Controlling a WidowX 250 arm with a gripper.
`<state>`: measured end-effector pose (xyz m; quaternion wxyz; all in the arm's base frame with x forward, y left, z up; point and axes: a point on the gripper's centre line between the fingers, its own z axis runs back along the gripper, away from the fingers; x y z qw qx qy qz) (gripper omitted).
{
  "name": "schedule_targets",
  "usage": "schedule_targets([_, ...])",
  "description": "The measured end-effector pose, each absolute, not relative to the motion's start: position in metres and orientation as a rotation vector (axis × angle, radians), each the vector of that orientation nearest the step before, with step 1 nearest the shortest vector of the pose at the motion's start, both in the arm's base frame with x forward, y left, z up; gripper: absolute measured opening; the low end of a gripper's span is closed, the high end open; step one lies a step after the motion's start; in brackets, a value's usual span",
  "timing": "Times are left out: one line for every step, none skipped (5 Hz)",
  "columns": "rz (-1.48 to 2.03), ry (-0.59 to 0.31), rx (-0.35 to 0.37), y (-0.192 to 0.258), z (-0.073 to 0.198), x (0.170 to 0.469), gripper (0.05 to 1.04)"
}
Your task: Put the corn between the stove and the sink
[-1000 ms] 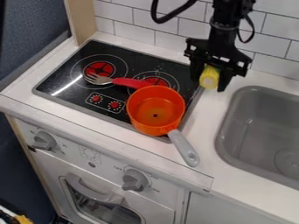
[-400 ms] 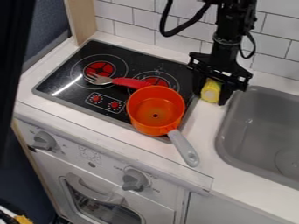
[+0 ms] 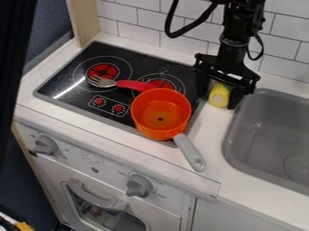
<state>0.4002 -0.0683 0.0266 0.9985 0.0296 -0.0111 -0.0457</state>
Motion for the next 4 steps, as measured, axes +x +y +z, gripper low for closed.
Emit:
schedule_targets([-0.080,-0.032,0.059,-0.069,0.030,0.401,1.000])
schedule_targets([-0.063,-0.070,0.038,-0.071,0.054,0.402,1.000])
schedule_targets([-0.056,-0.114,0.009,-0.075,0.074,0.406,1.000])
schedule_targets([-0.049,-0.168,-0.012,-0.077,0.096,0.407,1.000])
